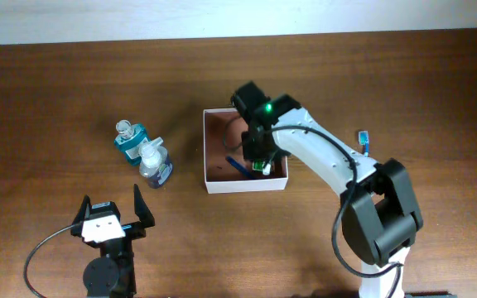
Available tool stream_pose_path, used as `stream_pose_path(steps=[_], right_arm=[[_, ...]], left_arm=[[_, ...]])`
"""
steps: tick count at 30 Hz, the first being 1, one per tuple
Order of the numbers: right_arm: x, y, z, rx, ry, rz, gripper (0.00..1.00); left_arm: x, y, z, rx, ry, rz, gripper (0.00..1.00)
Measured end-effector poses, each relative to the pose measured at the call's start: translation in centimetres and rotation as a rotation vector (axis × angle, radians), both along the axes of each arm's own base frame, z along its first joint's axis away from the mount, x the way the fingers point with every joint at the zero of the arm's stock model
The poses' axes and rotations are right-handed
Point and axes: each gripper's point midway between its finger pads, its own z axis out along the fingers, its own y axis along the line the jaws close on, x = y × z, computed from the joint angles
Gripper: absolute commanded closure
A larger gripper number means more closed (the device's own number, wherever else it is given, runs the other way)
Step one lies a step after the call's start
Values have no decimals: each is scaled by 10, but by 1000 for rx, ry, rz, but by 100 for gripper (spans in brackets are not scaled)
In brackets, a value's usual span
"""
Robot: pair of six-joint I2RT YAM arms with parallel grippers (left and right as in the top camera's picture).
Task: Pack container
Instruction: 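Carry the toothpaste tube into the pink box and release it, then move the right gripper to the blue-white toothbrush and grasp it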
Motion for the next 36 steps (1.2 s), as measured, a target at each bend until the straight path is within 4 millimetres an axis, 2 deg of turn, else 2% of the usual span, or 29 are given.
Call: stream_pose_path(steps=[5,7,9,12,17,23,26,30,36], right_arm=[[13,3,46,21,-39,21,76],[14,-5,56,11,-37,16,76],[15,-23,59,-17,-22,-4,76],[13,-59,58,-74,28,-63,76],[22,-133,58,-137,73,-209,76],[23,-192,52,-159,107,-323,75],[20,-213,43,-166,131,-357,75],[7,-234,26,-179,189,-369,68],[-5,-251,-4,-184,226,-377,63]], left_arm=[[0,0,0,0,0,0,1],[0,0,0,0,0,0,1],[0,0,0,0,0,0,1],[0,0,0,0,0,0,1],[0,0,0,0,0,0,1],[0,0,0,0,0,0,1],[0,0,0,0,0,0,1],[0,0,0,0,0,0,1],[0,0,0,0,0,0,1]])
